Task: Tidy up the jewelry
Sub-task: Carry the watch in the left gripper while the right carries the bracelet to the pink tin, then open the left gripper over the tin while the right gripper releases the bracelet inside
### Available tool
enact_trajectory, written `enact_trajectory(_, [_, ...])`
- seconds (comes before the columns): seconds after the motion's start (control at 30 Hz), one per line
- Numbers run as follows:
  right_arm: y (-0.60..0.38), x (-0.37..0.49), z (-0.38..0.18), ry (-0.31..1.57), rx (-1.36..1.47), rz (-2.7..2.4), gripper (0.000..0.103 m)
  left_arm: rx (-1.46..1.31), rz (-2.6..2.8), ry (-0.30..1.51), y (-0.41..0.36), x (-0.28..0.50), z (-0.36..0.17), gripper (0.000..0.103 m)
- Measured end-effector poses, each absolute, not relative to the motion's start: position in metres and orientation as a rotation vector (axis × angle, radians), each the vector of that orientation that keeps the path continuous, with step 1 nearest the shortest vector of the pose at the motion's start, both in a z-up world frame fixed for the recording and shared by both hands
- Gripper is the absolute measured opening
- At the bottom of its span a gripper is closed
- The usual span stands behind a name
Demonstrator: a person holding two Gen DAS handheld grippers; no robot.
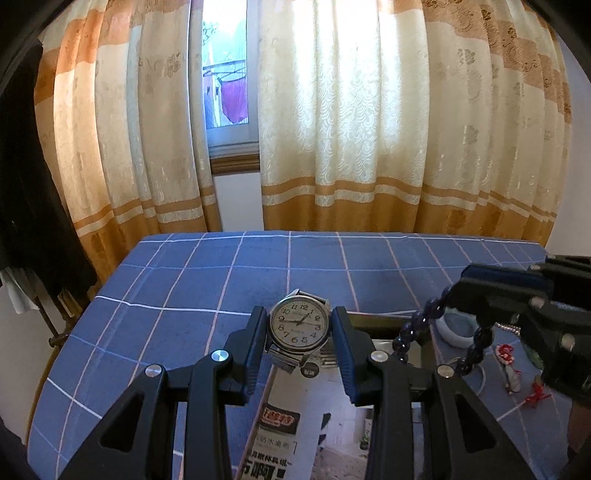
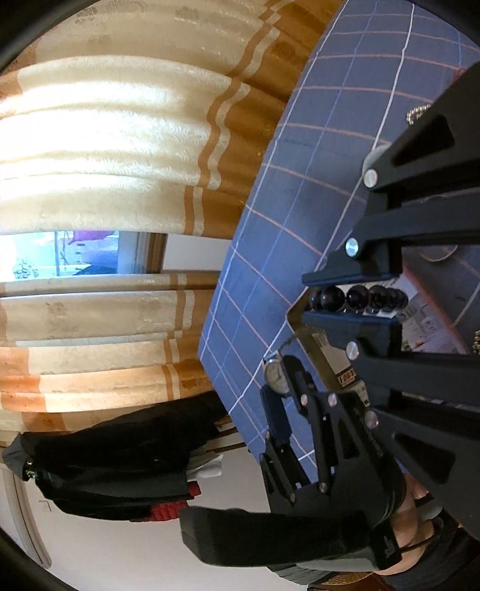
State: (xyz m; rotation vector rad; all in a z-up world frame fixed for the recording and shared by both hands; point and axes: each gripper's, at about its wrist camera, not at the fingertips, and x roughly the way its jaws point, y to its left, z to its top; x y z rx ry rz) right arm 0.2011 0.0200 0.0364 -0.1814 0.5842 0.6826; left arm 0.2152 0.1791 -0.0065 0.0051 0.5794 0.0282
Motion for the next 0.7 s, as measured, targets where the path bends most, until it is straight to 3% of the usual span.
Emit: enact_trajectory(0.7, [0.04, 0.241, -0.014, 0.689, -0.16, 0.647, 0.016, 0.0, 0.05, 0.69, 0.187, 0.25, -0.043, 0.037])
